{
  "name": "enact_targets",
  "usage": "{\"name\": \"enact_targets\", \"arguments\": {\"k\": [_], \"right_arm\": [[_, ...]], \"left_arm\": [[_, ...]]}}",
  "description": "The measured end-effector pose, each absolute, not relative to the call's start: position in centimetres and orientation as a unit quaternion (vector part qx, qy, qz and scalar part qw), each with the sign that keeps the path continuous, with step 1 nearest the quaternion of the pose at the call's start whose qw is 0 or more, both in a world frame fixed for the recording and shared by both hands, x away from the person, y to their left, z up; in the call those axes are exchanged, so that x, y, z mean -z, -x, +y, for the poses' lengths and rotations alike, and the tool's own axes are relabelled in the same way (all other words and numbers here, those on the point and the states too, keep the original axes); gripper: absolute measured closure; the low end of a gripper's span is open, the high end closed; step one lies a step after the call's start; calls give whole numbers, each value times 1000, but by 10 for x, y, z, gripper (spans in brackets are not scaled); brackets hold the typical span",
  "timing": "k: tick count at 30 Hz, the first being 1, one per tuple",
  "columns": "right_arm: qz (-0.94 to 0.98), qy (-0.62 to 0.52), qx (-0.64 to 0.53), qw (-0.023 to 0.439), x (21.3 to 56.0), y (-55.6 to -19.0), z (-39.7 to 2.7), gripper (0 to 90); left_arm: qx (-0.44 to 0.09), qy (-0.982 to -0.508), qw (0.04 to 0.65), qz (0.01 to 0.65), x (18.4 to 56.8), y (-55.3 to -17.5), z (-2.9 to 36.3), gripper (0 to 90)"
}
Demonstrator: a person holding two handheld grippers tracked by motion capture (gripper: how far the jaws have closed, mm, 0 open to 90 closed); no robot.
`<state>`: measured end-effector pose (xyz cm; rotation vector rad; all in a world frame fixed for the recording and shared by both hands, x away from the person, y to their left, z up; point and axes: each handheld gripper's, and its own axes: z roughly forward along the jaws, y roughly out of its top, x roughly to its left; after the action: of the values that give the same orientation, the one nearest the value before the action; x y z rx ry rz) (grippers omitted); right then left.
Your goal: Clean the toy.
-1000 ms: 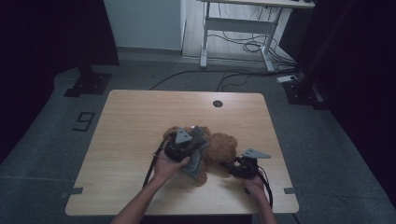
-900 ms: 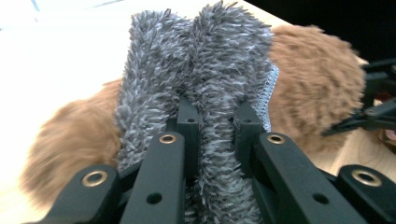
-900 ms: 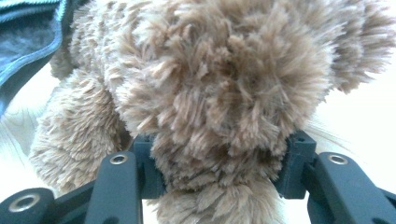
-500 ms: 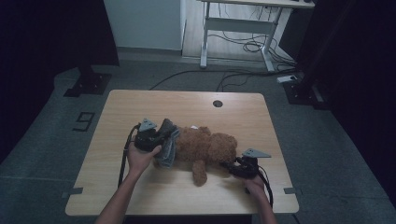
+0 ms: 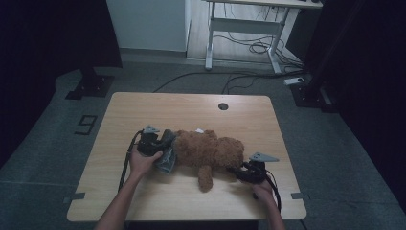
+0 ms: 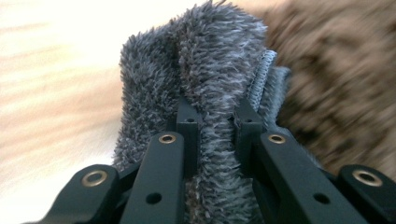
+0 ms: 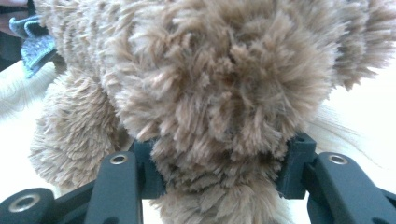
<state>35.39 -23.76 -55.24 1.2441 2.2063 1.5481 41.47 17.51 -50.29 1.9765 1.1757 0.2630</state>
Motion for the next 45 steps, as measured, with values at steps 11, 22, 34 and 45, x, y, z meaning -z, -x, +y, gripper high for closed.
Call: {"name": "enact_targets", "arguments": {"k": [11,22,34,45], "right_arm": [[745,-414,-517,78,553,-356,-243,464],[745,-413,-518,81,553,-356,-243,464],[747,-414,-513,82,552,-356,-243,465],[747,-415,-513,85,552,-356,-242,465]], "left_arm": [[-119,-773,451,429,469,-408,175,769],[-89,-765,434,467,489,-440,151,770],[-121,-774,368,500,515,-419,194,769],[-145,-776,467,397,414,-402,137,769]]}}
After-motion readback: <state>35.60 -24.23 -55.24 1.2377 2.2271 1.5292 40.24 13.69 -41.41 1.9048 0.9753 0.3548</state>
